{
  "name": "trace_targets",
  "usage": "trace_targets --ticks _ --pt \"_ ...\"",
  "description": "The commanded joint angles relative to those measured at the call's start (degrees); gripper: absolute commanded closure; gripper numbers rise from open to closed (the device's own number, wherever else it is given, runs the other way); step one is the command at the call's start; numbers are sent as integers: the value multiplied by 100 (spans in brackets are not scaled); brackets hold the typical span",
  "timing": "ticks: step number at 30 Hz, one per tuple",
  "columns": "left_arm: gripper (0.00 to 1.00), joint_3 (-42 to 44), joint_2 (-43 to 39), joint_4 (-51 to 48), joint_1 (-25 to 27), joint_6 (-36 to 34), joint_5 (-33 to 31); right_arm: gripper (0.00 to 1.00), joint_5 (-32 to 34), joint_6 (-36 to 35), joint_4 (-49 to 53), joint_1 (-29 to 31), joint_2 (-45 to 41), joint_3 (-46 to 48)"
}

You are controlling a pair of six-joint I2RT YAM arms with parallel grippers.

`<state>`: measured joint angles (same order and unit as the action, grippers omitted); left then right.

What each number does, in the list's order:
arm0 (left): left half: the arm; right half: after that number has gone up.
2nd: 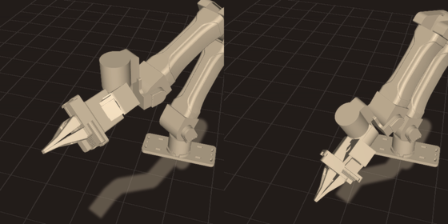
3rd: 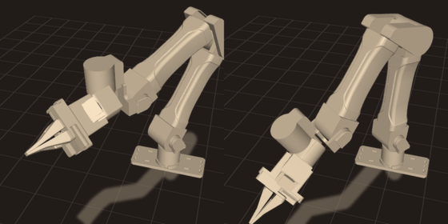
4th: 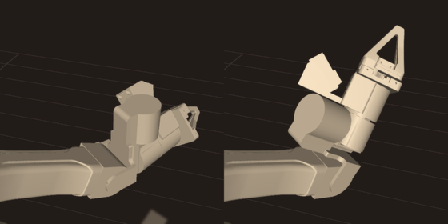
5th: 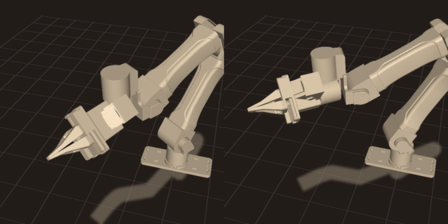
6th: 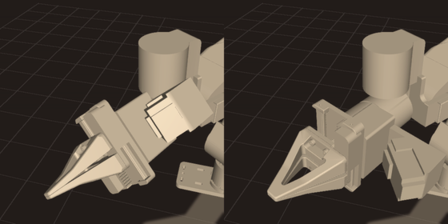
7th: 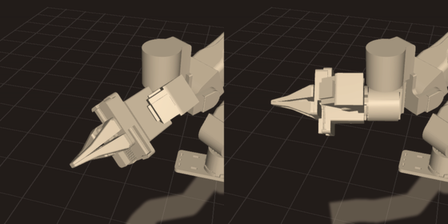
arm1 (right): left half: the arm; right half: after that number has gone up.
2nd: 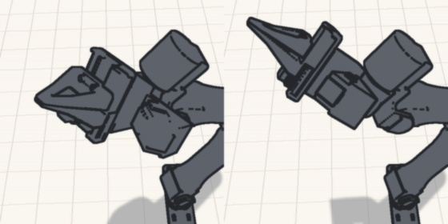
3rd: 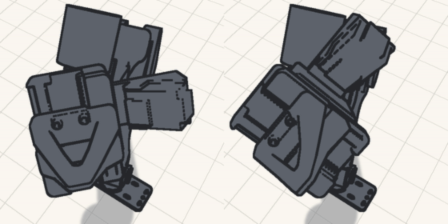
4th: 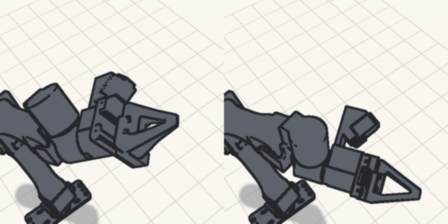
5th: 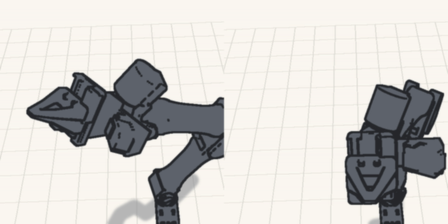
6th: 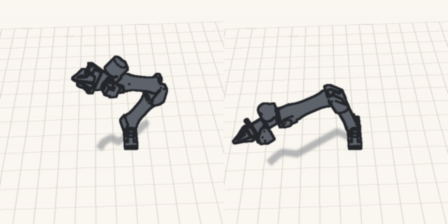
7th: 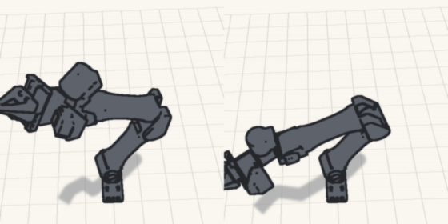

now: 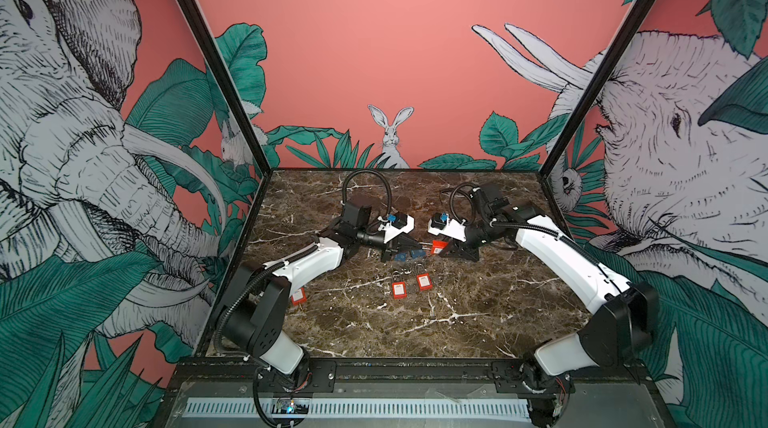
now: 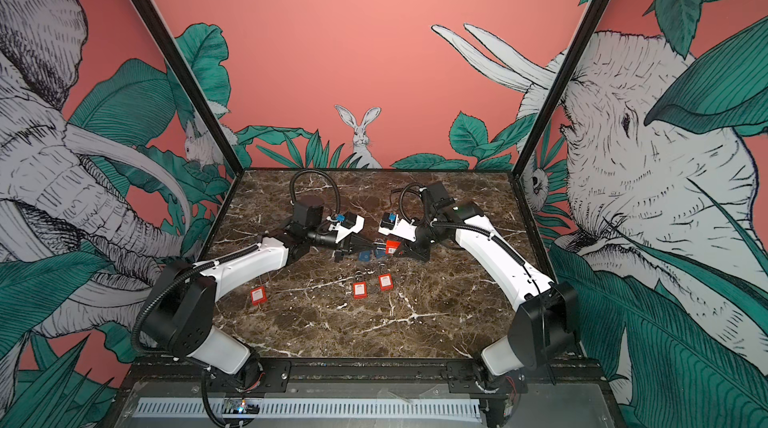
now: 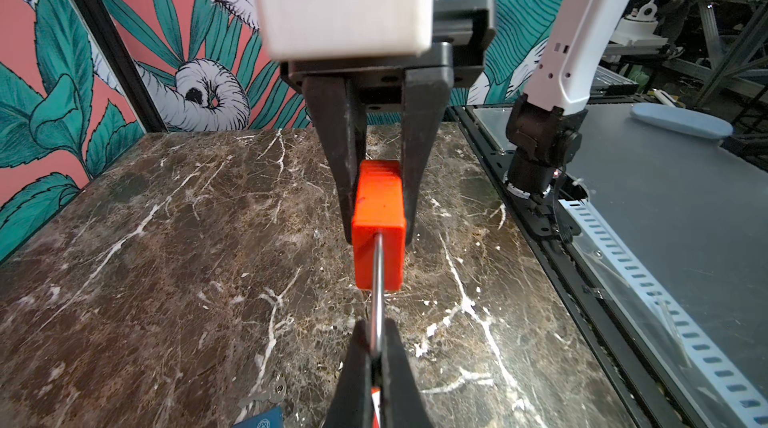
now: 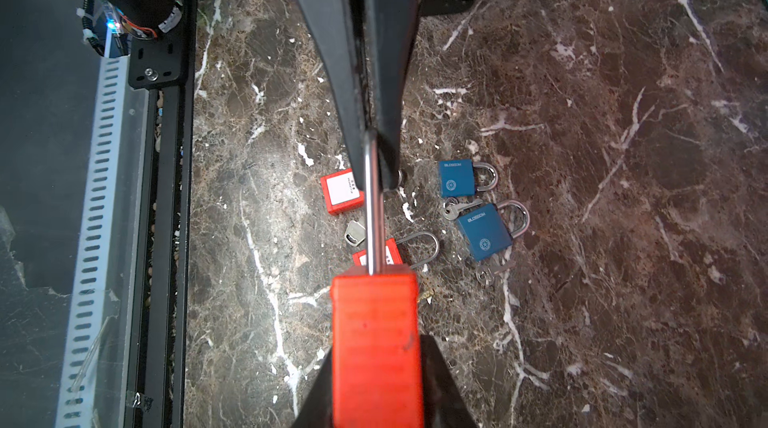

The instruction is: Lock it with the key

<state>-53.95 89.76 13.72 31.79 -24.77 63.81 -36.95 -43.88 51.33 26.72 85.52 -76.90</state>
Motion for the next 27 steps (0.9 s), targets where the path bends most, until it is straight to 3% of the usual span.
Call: trace_targets --ticks 1,5,9,11,13,15,23,27 --pt "100 136 117 1002 394 406 161 90 -905 245 -1078 211 113 -310" --pt "100 158 181 1247 363 553 94 85 -554 57 -791 216 76 -327" --pt "100 90 199 1257 293 588 157 73 -58 -35 -727 200 -118 -127" --pt "100 78 200 1263 224 601 163 61 120 -42 -642 152 -239 -48" --pt "100 69 191 1286 147 613 185 42 170 11 -394 71 -315 -65" --pt "100 43 182 1317 63 649 214 32 110 -67 103 -28 -329 -178" --pt "100 -71 161 1143 -23 494 326 28 33 128 441 -286 -1176 17" --pt "100 -54 107 1125 -18 448 364 29 23 143 784 -511 -1173 -26"
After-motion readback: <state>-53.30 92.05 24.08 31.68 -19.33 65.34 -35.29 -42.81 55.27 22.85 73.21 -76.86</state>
